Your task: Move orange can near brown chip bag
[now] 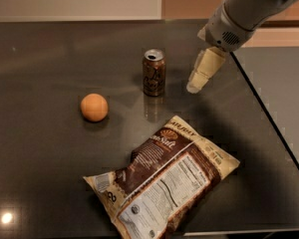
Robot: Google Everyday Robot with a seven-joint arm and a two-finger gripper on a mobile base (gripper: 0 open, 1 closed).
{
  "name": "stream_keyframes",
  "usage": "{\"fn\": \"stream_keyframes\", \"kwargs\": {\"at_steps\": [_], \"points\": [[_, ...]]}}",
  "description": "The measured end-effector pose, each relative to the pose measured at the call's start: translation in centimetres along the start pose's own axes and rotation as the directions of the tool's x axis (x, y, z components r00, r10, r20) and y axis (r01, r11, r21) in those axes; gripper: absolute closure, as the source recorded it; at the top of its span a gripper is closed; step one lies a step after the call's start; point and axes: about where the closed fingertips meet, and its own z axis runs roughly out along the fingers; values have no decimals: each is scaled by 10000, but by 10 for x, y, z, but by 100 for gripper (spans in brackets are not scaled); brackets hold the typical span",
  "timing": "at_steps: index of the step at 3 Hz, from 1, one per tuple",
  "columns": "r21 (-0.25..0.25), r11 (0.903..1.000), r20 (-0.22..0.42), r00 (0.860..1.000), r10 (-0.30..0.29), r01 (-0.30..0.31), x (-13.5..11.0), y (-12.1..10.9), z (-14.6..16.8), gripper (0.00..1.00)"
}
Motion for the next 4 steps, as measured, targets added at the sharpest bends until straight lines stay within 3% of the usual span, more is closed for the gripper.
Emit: {"fn": "stream_keyframes", "kwargs": {"at_steps": [2,4], "points": [[-604,9981,700,9974,144,-102,-47,-27,60,0],[-1181,9929,1103,9936,232,-100,-71,-34,96,0]]}}
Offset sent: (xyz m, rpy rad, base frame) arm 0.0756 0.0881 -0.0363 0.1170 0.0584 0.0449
